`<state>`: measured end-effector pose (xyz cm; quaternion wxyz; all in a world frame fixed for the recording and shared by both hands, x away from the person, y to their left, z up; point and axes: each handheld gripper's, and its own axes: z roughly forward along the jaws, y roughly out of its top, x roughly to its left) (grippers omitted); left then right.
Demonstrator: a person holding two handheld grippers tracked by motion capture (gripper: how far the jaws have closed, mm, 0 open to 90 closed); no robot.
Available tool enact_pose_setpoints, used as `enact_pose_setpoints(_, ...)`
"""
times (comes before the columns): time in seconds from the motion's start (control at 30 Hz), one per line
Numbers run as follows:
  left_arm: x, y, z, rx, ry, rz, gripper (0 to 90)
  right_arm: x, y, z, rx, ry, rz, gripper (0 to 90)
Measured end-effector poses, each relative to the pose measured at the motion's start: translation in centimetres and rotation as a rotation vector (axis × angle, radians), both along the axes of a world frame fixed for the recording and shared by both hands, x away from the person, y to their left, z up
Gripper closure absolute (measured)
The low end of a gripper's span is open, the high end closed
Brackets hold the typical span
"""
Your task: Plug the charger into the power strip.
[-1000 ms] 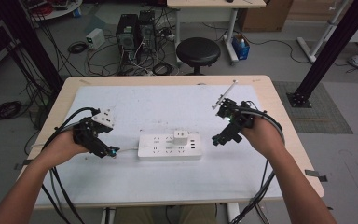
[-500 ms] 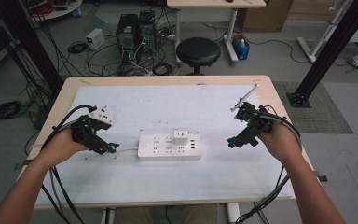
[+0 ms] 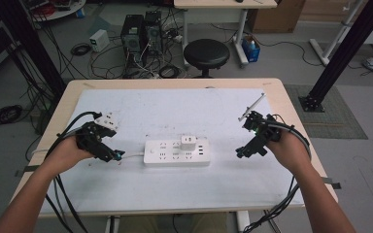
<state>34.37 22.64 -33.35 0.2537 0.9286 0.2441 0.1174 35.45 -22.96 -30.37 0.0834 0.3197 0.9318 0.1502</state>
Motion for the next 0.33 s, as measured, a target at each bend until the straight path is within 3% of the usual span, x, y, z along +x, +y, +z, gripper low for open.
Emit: enact_pose_setpoints(0.33,0.01,0.38,-0.38,-0.002,-0.003,0.017,21.2,-0.4,-0.76,-0.68,0.005,0.008,-0.011,0.7)
